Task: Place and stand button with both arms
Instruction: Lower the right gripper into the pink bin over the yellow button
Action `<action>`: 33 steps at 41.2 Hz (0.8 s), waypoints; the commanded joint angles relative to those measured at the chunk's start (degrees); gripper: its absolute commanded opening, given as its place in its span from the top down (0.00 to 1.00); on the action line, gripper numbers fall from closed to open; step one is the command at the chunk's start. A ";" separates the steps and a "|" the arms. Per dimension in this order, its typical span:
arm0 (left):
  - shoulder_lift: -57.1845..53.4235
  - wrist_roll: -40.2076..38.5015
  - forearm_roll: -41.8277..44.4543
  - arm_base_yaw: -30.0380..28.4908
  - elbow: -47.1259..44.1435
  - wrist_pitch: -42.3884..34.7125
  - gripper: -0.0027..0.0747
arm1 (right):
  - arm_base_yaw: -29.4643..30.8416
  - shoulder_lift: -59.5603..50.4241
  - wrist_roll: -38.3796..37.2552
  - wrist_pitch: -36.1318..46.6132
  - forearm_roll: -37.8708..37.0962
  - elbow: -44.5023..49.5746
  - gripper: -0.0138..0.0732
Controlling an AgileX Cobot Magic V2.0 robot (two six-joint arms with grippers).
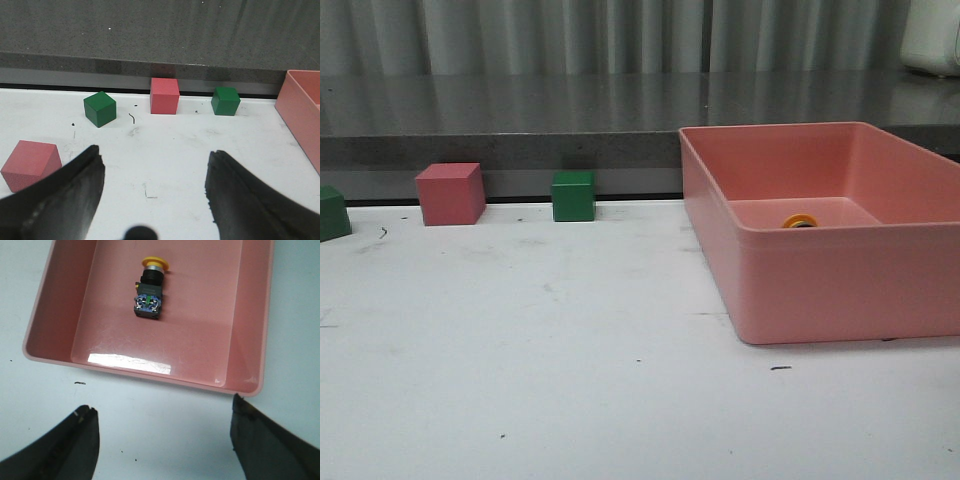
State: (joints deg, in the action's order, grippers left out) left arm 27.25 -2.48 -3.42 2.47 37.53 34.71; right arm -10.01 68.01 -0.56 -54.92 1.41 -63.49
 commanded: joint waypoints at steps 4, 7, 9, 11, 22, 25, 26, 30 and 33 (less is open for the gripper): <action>0.83 -0.47 -0.67 0.35 2.08 -4.58 0.40 | -0.70 7.73 0.56 0.57 0.17 -6.42 0.19; 0.83 -0.47 -0.67 0.35 2.08 -4.58 0.40 | -2.13 11.33 0.56 -0.63 0.17 -8.85 0.19; 0.83 -0.47 -0.67 0.35 2.08 -4.58 0.40 | -3.08 13.25 0.56 -0.76 0.00 -10.11 0.19; 0.83 -0.47 -0.67 0.35 2.08 -4.58 0.40 | -3.72 15.51 0.18 -1.17 0.01 -11.68 0.19; 0.83 -0.47 -0.67 0.35 2.08 -4.58 0.40 | -4.19 27.10 -5.22 -1.84 -0.35 -19.28 0.19; 0.83 -0.47 -0.67 0.35 2.08 -4.58 0.40 | -4.19 29.97 -7.06 -1.98 -1.41 -21.29 0.19; 0.83 -0.47 -0.67 0.35 2.08 -4.58 0.40 | -4.19 31.05 -7.82 -2.08 -1.83 -21.84 0.19; 0.83 -0.47 -0.67 0.35 2.08 -4.58 0.40 | -4.19 34.11 -10.07 -1.68 -2.80 -23.74 0.19; 0.83 -0.47 -0.67 0.35 2.08 -4.58 0.40 | -4.19 36.20 -10.82 -0.77 -3.04 -24.95 0.19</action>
State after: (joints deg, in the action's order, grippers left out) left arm 27.25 -2.48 -3.42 2.47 37.53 34.71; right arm -14.24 104.90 -10.04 -57.61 -0.41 -85.40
